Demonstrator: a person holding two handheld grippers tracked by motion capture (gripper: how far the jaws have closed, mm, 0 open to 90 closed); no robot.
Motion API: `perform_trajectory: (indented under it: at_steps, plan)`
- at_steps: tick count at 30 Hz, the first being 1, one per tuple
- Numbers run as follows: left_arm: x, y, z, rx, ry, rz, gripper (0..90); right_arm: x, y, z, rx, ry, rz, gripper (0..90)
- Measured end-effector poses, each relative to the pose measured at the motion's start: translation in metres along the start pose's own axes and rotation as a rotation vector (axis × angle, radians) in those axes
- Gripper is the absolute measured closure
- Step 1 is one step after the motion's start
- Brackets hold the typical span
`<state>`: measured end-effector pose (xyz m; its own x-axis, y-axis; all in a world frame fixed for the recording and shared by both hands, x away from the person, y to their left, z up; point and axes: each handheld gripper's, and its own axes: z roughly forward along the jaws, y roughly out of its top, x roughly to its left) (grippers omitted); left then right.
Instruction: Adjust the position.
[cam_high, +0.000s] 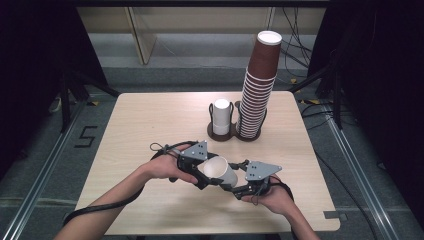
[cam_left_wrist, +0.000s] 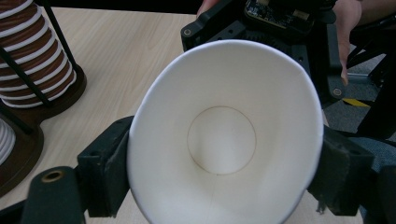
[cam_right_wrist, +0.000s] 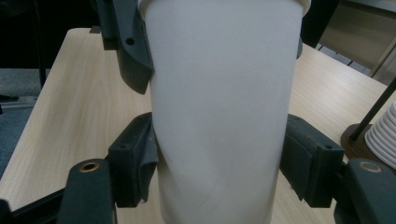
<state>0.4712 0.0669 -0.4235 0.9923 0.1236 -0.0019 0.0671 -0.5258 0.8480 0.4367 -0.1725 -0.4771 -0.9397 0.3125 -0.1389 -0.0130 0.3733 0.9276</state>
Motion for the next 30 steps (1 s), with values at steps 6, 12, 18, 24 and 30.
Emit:
perform_trajectory:
  at_steps: [6, 12, 18, 24, 30]
  plan:
    - [-0.001, -0.001, 0.000, -0.011, -0.009, 0.007, 21.5, 0.002, 0.000, 0.002, 0.004, 0.006, 0.013, 33.7]
    - [-0.004, 0.004, -0.003, -0.012, 0.001, 0.036, 24.2, 0.002, 0.001, 0.002, -0.005, 0.012, 0.025, 33.6]
    - [-0.008, 0.003, -0.004, -0.019, 0.041, 0.033, 24.5, 0.002, 0.000, 0.004, 0.024, -0.001, 0.052, 24.0]
    - [-0.007, 0.001, -0.012, 0.003, 0.169, -0.006, 24.2, 0.000, -0.006, 0.002, 0.062, -0.063, 0.099, 15.9]
    - [-0.004, -0.007, -0.025, 0.044, 0.297, -0.083, 23.7, -0.002, -0.011, -0.008, 0.060, -0.137, 0.172, 16.0]
